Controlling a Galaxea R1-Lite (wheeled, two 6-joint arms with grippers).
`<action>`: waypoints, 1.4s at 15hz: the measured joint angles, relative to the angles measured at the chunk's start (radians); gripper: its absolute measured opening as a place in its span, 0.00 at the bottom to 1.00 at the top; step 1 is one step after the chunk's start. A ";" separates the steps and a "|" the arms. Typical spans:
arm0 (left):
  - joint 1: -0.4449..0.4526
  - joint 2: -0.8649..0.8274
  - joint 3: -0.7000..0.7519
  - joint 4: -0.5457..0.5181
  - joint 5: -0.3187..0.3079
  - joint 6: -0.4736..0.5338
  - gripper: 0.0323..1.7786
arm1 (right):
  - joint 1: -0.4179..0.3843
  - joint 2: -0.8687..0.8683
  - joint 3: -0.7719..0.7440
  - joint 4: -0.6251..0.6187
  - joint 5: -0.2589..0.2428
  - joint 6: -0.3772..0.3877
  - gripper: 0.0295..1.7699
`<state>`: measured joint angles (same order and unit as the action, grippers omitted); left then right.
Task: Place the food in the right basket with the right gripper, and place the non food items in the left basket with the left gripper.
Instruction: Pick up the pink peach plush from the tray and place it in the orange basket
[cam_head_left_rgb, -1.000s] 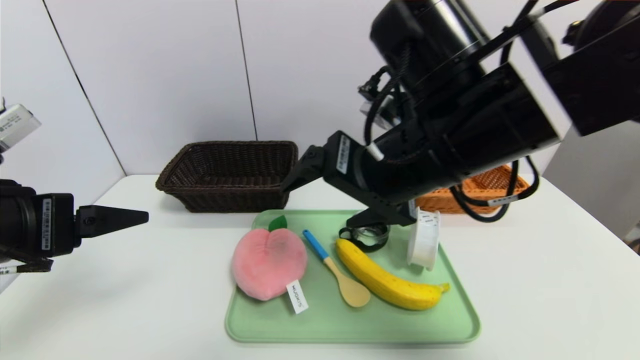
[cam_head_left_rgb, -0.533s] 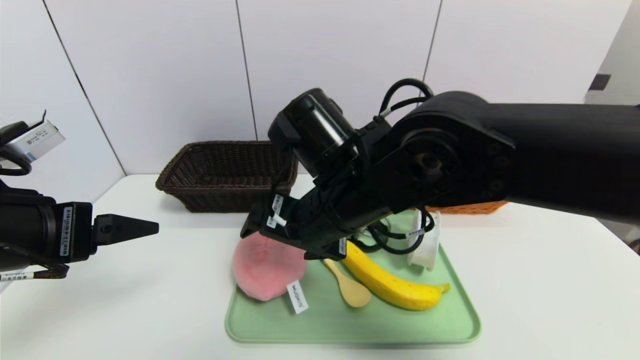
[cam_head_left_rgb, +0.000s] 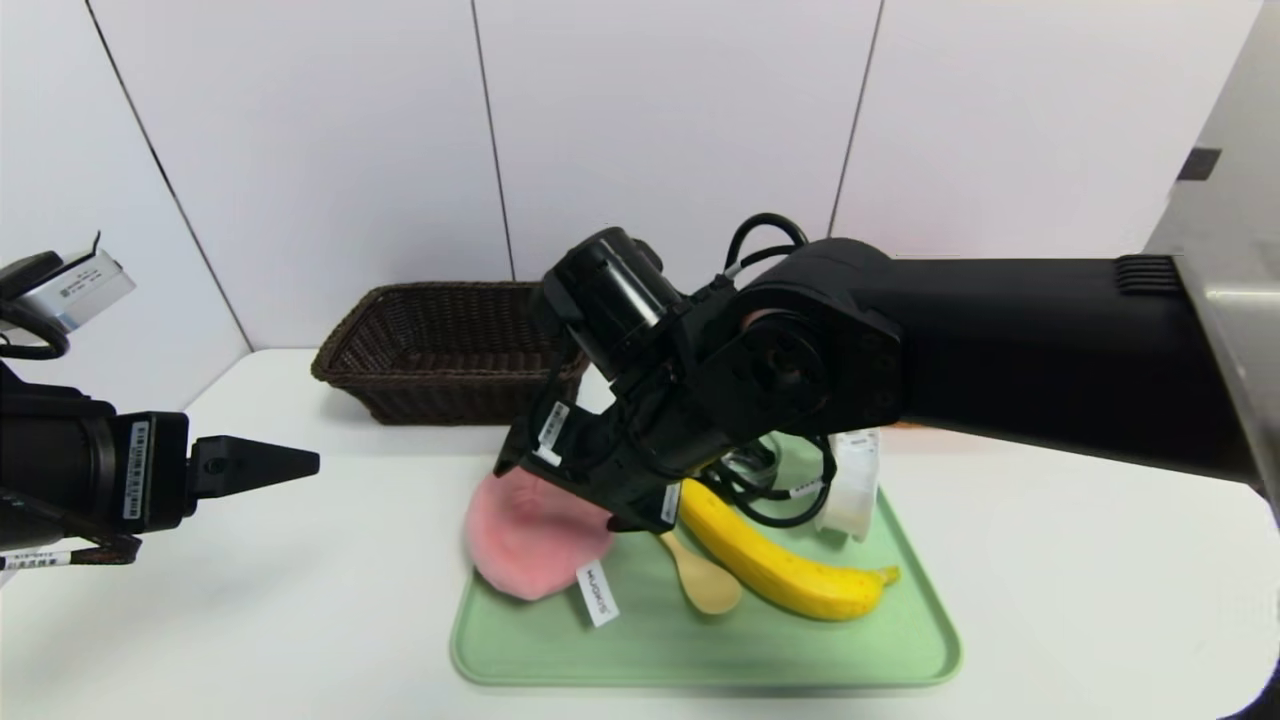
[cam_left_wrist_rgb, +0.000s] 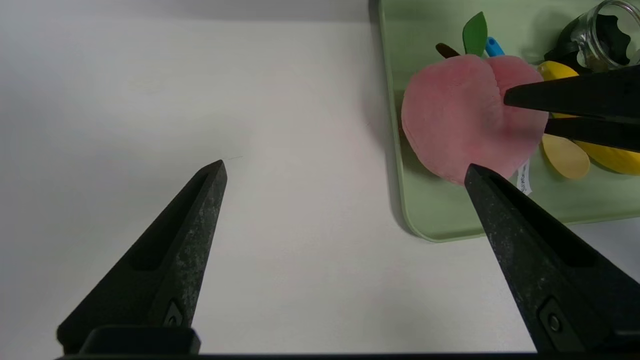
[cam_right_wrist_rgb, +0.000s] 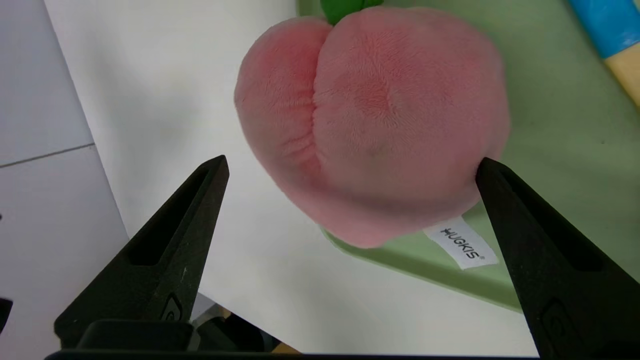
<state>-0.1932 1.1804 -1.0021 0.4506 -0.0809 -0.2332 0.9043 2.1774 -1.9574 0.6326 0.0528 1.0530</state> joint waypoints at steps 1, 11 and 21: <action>0.000 0.000 0.002 0.000 0.000 0.000 0.95 | -0.004 0.008 0.000 -0.003 0.000 0.004 0.96; 0.000 -0.011 0.029 -0.002 0.000 0.000 0.95 | -0.023 0.047 0.001 0.013 0.020 0.038 0.96; -0.001 -0.004 0.023 -0.004 -0.002 0.000 0.95 | -0.016 0.069 0.000 0.015 0.033 0.050 0.97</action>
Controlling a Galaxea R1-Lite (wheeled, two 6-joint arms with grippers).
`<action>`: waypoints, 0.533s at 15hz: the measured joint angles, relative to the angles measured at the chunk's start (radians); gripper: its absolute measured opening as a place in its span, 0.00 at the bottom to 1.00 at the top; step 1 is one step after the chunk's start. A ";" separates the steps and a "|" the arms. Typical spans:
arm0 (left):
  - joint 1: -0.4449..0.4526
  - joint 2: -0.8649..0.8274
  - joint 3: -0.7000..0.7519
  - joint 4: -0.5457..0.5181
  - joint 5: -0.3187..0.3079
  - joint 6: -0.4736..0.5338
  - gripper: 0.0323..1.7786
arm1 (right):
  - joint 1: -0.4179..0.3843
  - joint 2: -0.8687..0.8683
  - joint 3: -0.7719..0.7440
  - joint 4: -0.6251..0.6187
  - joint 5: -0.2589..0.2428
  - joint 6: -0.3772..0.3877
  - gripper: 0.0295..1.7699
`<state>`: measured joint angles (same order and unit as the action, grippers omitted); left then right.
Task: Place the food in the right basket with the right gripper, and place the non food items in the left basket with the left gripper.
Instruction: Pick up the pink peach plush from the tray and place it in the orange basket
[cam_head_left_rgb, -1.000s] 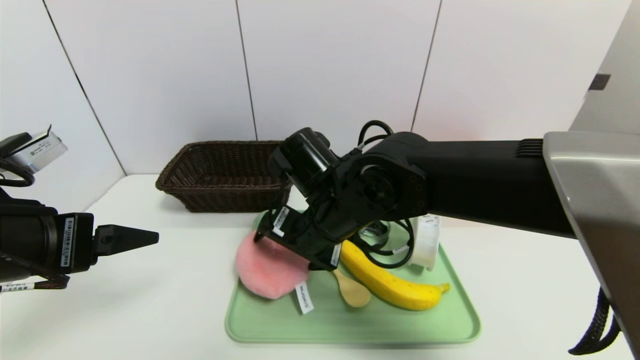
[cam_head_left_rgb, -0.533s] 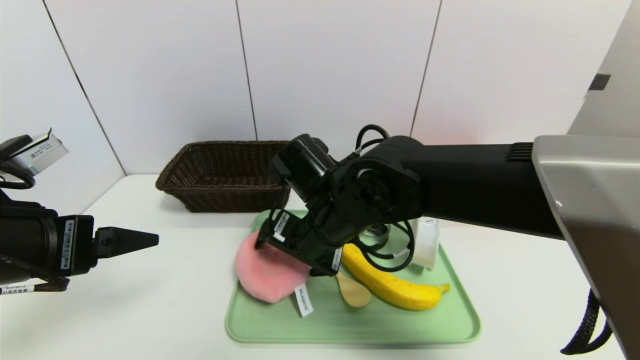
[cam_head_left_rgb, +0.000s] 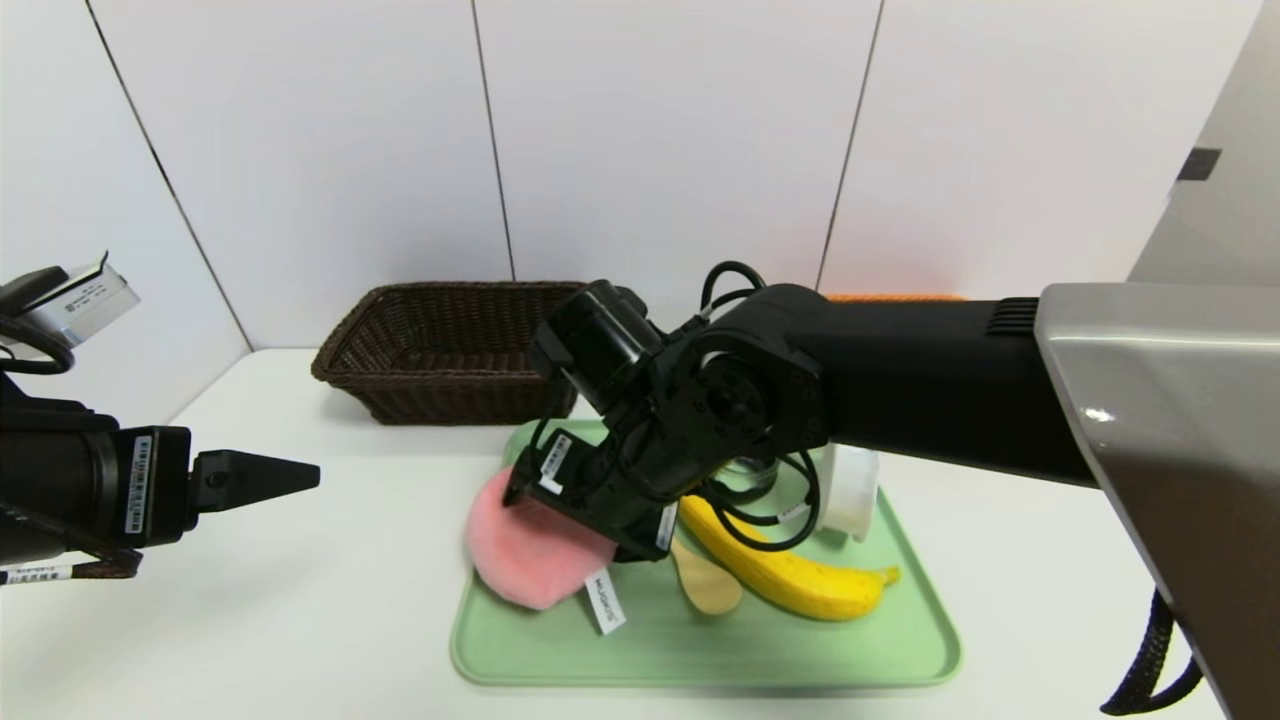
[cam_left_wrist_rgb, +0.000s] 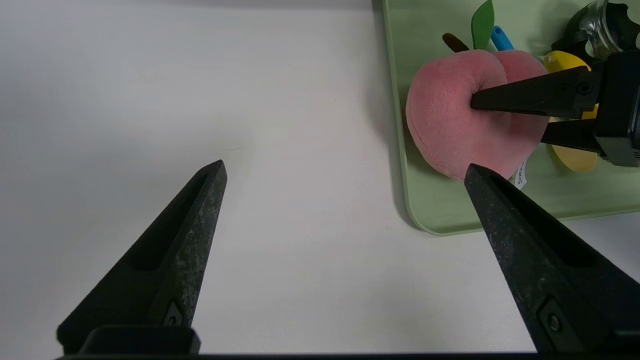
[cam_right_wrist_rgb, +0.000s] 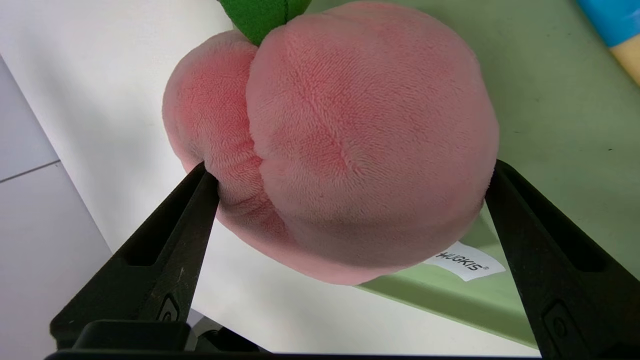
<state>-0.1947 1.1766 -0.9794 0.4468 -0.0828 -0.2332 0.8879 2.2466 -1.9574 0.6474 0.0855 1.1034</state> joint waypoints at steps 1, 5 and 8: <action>0.000 0.001 0.000 0.000 -0.001 0.000 0.95 | 0.000 0.001 0.000 -0.010 0.001 0.013 0.97; 0.001 0.004 0.000 0.000 -0.018 0.000 0.95 | -0.004 0.004 0.000 -0.064 -0.007 0.027 0.97; 0.001 0.005 0.002 0.000 -0.018 0.000 0.95 | -0.003 0.005 0.000 -0.074 -0.006 0.028 0.97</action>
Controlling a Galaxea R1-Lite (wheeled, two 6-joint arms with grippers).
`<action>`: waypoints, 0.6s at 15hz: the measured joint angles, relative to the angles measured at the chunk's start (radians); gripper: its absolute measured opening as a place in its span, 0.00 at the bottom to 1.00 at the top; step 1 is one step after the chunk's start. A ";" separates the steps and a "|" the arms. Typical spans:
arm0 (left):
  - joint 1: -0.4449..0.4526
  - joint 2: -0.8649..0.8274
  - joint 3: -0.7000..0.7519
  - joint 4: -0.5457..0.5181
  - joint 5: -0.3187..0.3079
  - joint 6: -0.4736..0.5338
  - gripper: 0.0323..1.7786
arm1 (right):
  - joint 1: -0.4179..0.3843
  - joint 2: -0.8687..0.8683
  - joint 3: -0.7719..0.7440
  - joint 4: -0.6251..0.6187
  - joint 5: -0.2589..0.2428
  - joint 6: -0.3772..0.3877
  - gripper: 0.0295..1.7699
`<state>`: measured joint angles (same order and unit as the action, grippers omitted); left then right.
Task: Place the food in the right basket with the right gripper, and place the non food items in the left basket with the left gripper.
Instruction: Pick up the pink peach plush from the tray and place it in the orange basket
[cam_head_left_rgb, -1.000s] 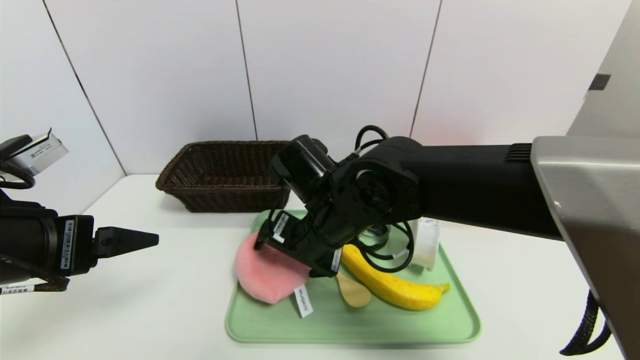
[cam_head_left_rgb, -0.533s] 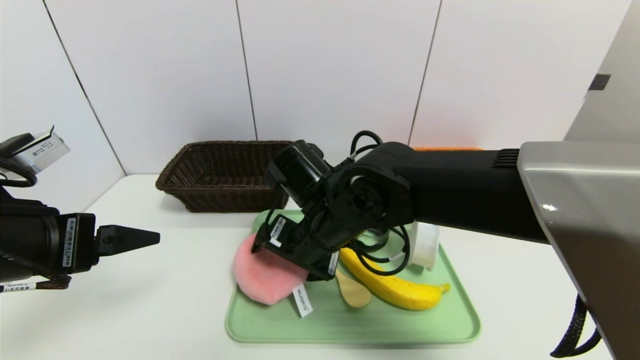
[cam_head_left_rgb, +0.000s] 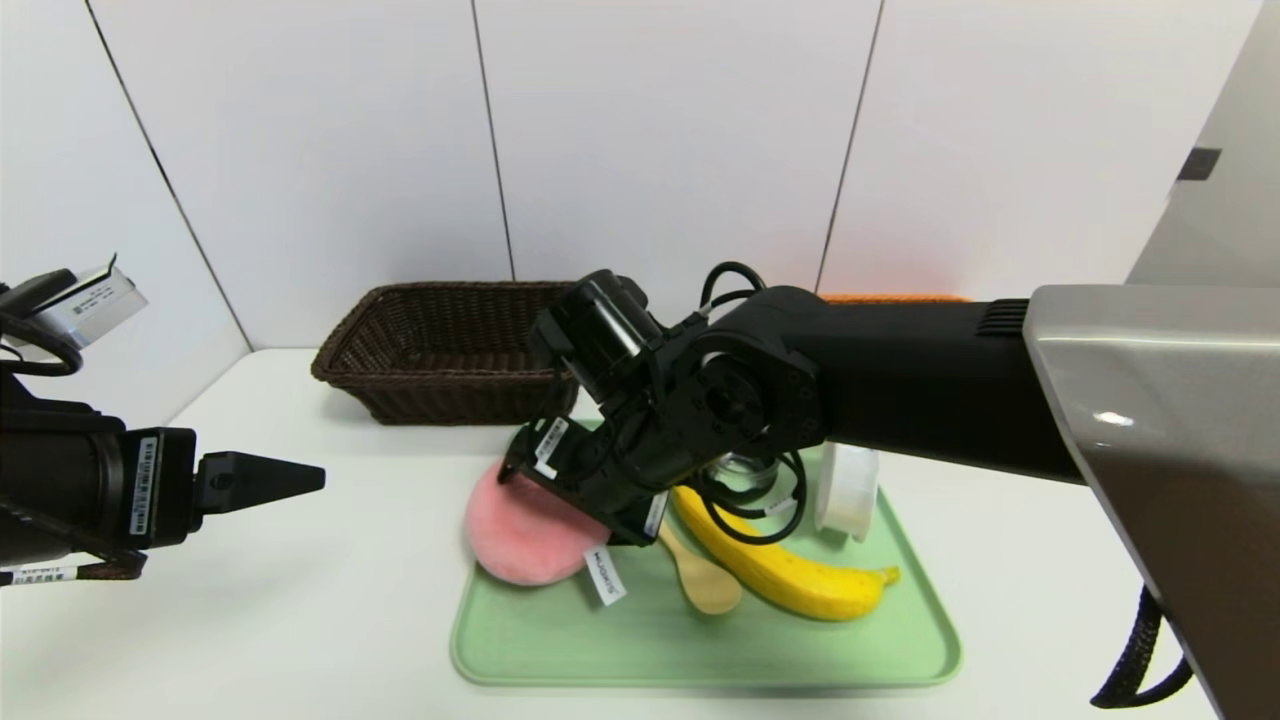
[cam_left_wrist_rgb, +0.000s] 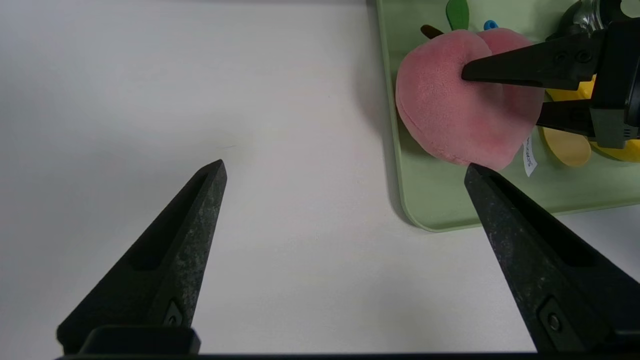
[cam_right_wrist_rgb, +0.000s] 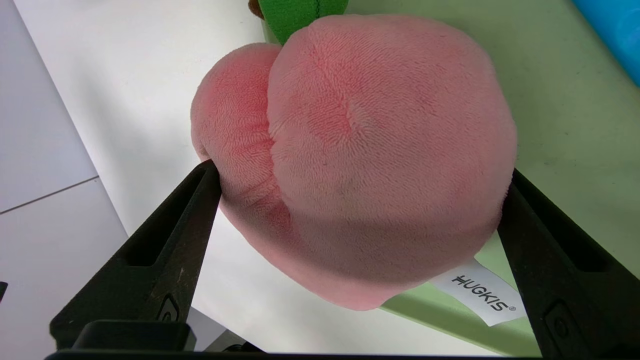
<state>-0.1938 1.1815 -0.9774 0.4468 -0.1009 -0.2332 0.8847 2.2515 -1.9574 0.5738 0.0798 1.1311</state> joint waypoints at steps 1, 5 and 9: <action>0.000 0.000 0.000 0.000 0.000 0.000 0.95 | 0.001 0.000 0.000 0.001 0.001 -0.001 0.97; 0.000 0.000 0.003 0.001 0.000 0.000 0.95 | 0.013 0.005 0.000 0.002 0.006 -0.004 0.97; 0.000 0.000 0.003 0.001 0.000 0.000 0.95 | 0.021 0.011 0.000 0.008 0.015 -0.004 0.97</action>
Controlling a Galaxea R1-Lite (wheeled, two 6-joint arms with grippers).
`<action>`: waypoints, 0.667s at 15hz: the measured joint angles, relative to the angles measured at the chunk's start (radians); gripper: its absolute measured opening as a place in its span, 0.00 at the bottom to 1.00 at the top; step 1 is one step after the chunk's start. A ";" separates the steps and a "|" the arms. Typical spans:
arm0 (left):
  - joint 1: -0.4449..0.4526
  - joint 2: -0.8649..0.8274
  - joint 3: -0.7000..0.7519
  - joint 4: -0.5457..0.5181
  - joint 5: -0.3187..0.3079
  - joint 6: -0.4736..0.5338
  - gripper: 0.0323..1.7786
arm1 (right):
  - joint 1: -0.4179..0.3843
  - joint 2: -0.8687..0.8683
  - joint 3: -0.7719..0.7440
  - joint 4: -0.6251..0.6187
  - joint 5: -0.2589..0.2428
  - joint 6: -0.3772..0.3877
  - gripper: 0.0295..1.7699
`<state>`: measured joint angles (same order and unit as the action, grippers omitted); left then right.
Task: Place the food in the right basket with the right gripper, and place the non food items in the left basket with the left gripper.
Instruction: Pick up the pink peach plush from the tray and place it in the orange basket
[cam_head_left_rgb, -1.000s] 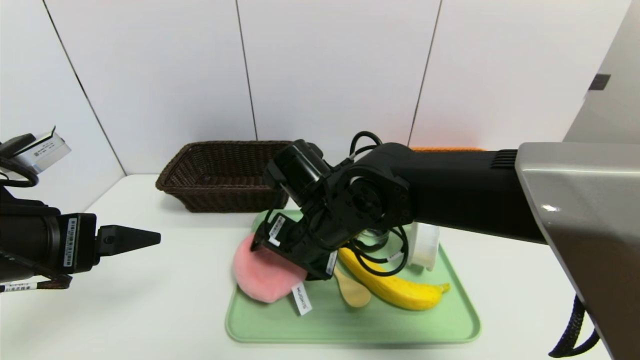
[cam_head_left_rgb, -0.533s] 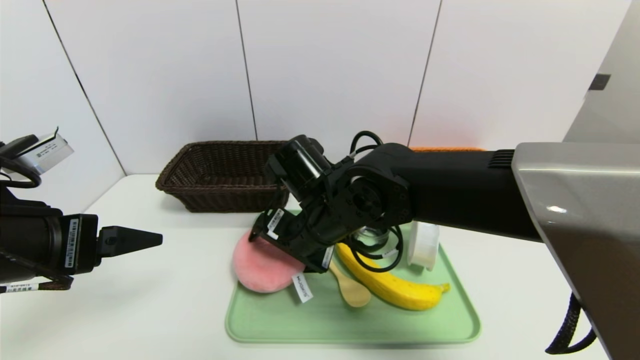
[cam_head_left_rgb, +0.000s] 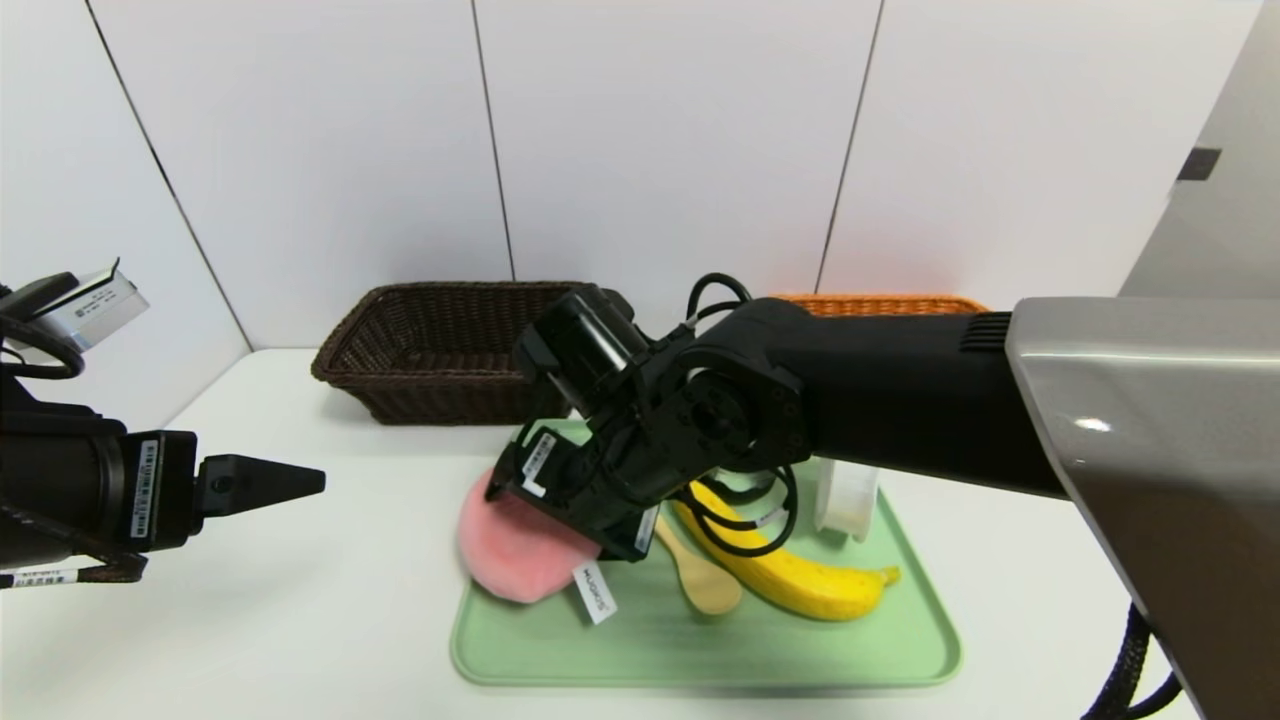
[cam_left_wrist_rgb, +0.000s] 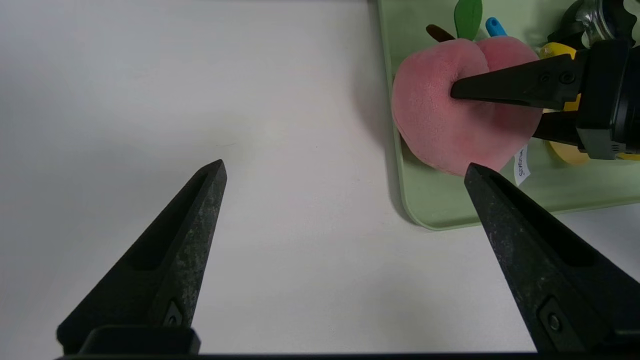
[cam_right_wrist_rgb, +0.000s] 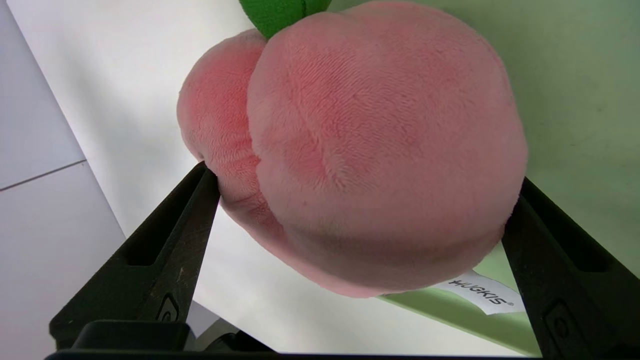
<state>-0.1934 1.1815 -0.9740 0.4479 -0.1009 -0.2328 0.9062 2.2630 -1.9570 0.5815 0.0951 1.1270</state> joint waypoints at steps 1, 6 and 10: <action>0.000 0.000 0.000 0.000 0.000 0.000 0.95 | 0.000 0.002 0.000 0.000 0.000 0.001 0.97; 0.000 0.000 0.001 0.000 -0.001 0.000 0.95 | -0.001 0.011 0.000 0.000 0.001 0.001 0.65; 0.000 0.000 0.001 0.000 -0.007 0.000 0.95 | -0.001 0.012 0.000 -0.002 0.001 0.002 0.44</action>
<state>-0.1932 1.1815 -0.9726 0.4479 -0.1077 -0.2328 0.9049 2.2751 -1.9570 0.5796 0.0957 1.1289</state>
